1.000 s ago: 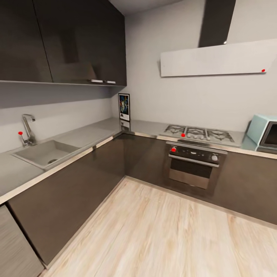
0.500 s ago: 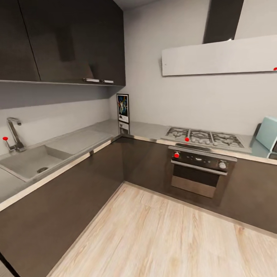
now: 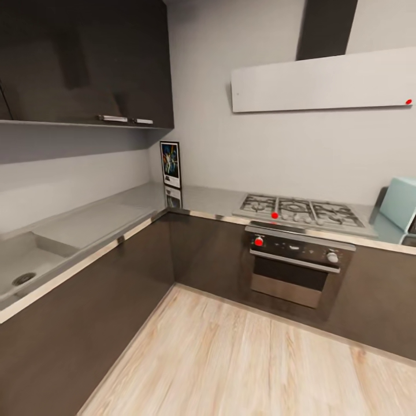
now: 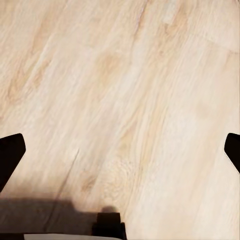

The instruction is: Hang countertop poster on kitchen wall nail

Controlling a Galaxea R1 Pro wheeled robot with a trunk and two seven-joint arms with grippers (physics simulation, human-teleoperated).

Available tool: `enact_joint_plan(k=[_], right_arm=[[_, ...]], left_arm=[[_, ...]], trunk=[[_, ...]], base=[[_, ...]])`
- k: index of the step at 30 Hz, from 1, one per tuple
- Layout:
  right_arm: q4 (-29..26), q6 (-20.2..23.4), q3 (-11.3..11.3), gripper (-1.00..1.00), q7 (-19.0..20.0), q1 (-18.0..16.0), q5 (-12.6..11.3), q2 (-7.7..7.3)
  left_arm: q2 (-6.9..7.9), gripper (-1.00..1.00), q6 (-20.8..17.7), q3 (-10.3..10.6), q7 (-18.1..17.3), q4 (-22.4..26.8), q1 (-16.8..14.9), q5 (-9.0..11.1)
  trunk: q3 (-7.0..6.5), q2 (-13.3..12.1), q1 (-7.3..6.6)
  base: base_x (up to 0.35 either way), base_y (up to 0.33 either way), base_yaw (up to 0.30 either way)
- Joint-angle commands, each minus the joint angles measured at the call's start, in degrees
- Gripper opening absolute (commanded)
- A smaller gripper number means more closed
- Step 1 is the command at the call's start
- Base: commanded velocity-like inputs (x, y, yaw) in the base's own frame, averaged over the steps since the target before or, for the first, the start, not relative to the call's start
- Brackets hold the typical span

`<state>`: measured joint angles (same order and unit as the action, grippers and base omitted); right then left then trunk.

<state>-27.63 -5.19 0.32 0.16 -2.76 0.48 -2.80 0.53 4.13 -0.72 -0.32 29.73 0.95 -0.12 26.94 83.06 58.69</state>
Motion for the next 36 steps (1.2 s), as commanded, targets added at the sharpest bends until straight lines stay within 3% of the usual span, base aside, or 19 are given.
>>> enact_joint_plan(k=[1,15,23,27,28,30,31,33,36], right_arm=[[0.0,-0.2,0.0,1.0,0.0,0.0,0.0,-0.01],[0.0,-0.2,0.0,1.0,0.0,0.0,0.1,-0.06],[0.0,-0.2,0.0,1.0,0.0,0.0,0.1,-0.02],[-0.2,-0.2,-0.2,1.0,0.0,0.0,0.1,-0.03],[-0.2,-0.2,-0.3,1.0,0.0,0.0,0.0,-0.07],[-0.3,-1.1,-0.4,1.0,0.0,0.0,0.0,-0.12],[-0.2,-6.1,-0.4,1.0,-0.1,0.0,0.1,-0.48],[-0.1,-9.8,-0.3,1.0,-0.1,0.0,0.1,-0.72],[-0.1,-11.2,-0.3,1.0,-0.1,0.0,0.1,-0.81]], left_arm=[[-0.01,1.0,0.1,-0.1,0.0,0.1,0.0,0.0],[0.0,1.0,0.1,-0.1,0.0,0.1,0.0,0.0],[-0.25,1.0,0.2,0.5,0.0,1.9,0.0,0.0],[-0.32,1.0,-0.1,0.6,0.0,11.2,0.0,0.0],[-0.44,1.0,-0.5,0.7,0.0,20.3,0.0,0.0],[-0.89,1.0,-0.7,0.7,0.0,26.4,0.0,0.0],[-2.49,1.0,-2.8,0.8,1.2,37.7,0.0,0.0],[-3.85,1.0,-12.4,0.8,5.2,47.2,-0.1,0.1],[-4.67,1.0,-20.2,0.8,8.2,52.2,-1.4,0.1]], trunk=[[0.05,0.0,0.04],[0.05,0.0,0.04],[0.05,0.0,0.04],[0.05,0.0,0.04],[0.05,0.0,0.04],[0.05,0.0,0.04],[0.05,0.0,0.04],[0.05,0.0,0.04],[0.05,0.0,0.04]], base=[[0.341,0.0,-0.007],[0.336,0.0,-0.002],[0.099,0.0,0.0],[0.008,0.0,0.0],[0.002,0.0,0.0],[0.001,0.0,0.0],[0.0,0.0,0.0],[0.0,0.0,0.0],[0.0,0.0,0.0]])
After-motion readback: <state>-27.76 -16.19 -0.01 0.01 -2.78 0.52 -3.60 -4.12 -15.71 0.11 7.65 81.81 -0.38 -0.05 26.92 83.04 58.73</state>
